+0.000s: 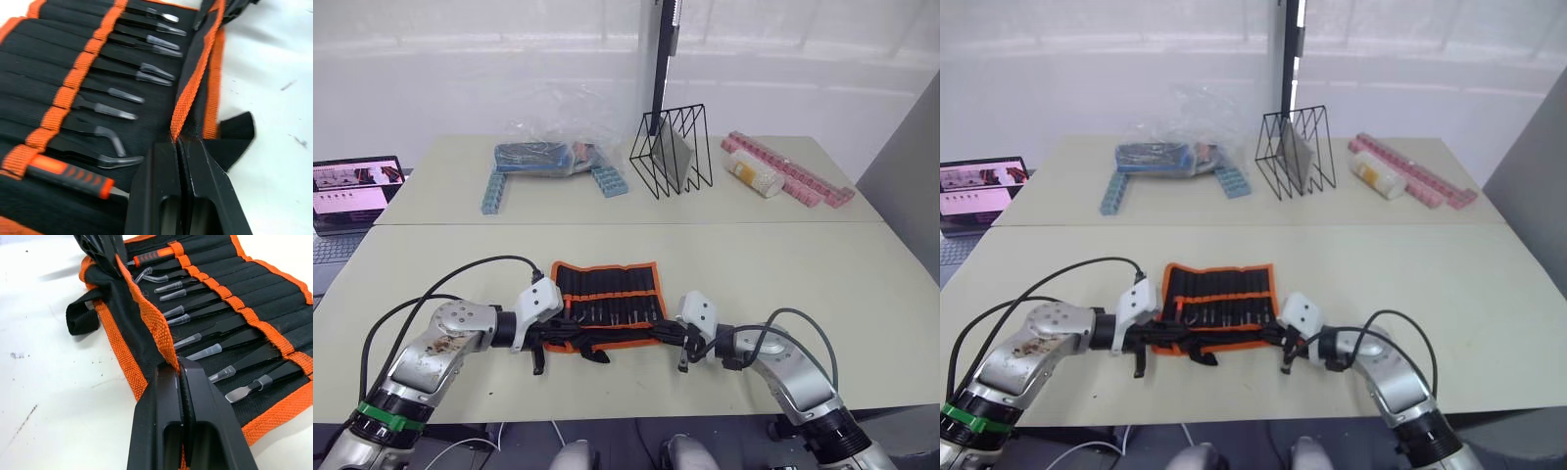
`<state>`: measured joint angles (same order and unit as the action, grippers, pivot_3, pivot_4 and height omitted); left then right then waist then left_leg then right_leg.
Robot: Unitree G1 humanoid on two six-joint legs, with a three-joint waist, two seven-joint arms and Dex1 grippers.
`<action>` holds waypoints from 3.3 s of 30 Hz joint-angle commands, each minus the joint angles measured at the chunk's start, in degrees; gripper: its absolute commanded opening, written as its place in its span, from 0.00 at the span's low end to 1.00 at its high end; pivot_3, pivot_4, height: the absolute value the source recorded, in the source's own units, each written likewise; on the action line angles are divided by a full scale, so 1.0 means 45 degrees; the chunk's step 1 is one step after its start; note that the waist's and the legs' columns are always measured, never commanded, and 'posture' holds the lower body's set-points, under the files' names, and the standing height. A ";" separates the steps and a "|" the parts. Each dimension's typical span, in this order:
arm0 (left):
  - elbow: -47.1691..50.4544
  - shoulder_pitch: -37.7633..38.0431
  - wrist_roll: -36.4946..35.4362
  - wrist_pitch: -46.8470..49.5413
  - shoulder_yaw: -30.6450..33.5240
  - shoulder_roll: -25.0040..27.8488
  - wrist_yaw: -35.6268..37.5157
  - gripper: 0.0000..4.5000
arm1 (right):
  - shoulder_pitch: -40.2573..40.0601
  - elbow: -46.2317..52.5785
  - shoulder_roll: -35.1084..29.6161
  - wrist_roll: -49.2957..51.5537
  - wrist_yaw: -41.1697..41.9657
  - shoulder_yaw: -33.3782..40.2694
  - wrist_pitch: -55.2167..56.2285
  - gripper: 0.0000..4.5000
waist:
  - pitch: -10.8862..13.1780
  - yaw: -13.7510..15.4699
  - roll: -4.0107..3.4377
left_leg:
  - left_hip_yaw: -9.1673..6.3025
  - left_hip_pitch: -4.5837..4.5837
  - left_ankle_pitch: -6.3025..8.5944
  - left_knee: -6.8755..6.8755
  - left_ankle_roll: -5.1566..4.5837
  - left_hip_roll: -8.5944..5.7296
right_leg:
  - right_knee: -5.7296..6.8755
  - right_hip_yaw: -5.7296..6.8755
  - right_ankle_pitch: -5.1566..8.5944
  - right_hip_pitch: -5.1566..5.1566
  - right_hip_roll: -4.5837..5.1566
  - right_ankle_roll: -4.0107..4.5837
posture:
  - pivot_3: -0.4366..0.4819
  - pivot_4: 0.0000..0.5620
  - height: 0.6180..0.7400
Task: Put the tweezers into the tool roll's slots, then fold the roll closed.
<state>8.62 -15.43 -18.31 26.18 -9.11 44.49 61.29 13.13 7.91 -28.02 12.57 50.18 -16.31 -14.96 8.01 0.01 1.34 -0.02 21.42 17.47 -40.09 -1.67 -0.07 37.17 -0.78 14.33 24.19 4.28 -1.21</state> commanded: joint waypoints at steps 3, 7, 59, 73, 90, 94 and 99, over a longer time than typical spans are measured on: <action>-0.0674 -0.0487 0.0780 -0.0357 -0.0126 0.0052 -0.0289 0.00 | -0.0124 0.0245 -0.0134 -0.0165 -0.0681 0.0690 -0.0242 0.13 | 0.0000 -0.0002 0.0000 | 0.0003 -0.0001 0.0000 0.0001 0.0000 -0.0002 | 0.0000 0.0000 0.0000 0.0000 0.0002 -0.0001 | 0.48 0.27 0.87; -0.0755 -0.0623 0.0891 -0.0342 -0.0170 -0.0094 -0.0294 0.00 | -0.0141 0.0494 0.0045 0.0090 -0.1011 0.1034 -0.0600 0.42 | 0.0000 -0.0013 0.0000 | 0.0002 -0.0001 0.0000 0.0002 0.0000 0.0000 | 0.0000 0.0001 0.0000 0.0001 -0.0001 -0.0001 | 0.48 0.27 0.87; 0.5731 0.3998 -0.3871 0.2635 0.4287 -0.2533 -0.3558 0.60 | 0.1718 -0.1842 0.1725 -0.1421 0.0608 -0.1819 -0.1346 0.00 | -0.0007 -0.0194 -0.0001 | 0.0001 -0.0045 -0.0002 0.0058 0.0011 0.0010 | -0.0001 -0.0018 -0.0006 -0.0005 0.0033 -0.0006 | 0.48 0.27 0.87; 0.3774 0.5033 0.1196 0.0008 0.0732 -0.4824 -0.7681 0.00 | 0.1691 -0.1746 0.1385 -0.1698 0.0775 -0.1941 -0.1538 0.00 | -0.0029 -0.0139 -0.0023 | 0.0001 -0.0060 -0.0017 0.0075 0.0040 -0.0002 | -0.0015 -0.0023 -0.0009 -0.0021 0.0037 0.0000 | 0.48 0.27 0.87; 0.3885 0.6309 0.0790 0.0244 0.2343 -0.4071 -0.7567 0.00 | 0.1116 -0.1633 0.0788 -0.2168 -0.0196 -0.1634 -0.1875 0.00 | -0.0090 -0.0040 -0.0063 | -0.0003 -0.0082 -0.0016 0.0086 0.0039 -0.0003 | -0.0031 -0.0014 -0.0008 -0.0051 0.0077 0.0000 | 0.48 0.27 0.87; 0.3828 0.6091 0.0912 0.0233 0.2102 -0.4072 -0.7517 0.00 | 0.0954 -0.1469 0.0735 -0.2103 -0.0193 -0.1605 -0.1881 0.00 | -0.0097 0.0002 -0.0062 | -0.0001 -0.0087 -0.0017 0.0081 0.0040 -0.0003 | -0.0034 -0.0010 -0.0008 -0.0062 0.0077 0.0000 | 0.48 0.27 0.87; 0.3805 0.5907 0.1065 0.0308 0.1596 -0.4135 -0.7469 0.00 | 0.0687 -0.0700 0.1087 -0.1207 -0.0150 -0.0908 -0.1672 0.00 | -0.0097 0.0136 -0.0063 | 0.0000 -0.0083 -0.0017 0.0080 0.0040 -0.0009 | -0.0036 -0.0007 -0.0008 -0.0061 0.0077 0.0000 | 0.48 0.27 0.87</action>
<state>26.49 10.90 -14.26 26.55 -0.51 25.73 27.72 18.08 4.63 -22.95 5.96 49.43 -21.20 -20.74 7.58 0.62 1.06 -0.03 21.06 17.40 -39.73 -1.49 -0.11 37.00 -0.81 14.29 23.91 4.63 -1.21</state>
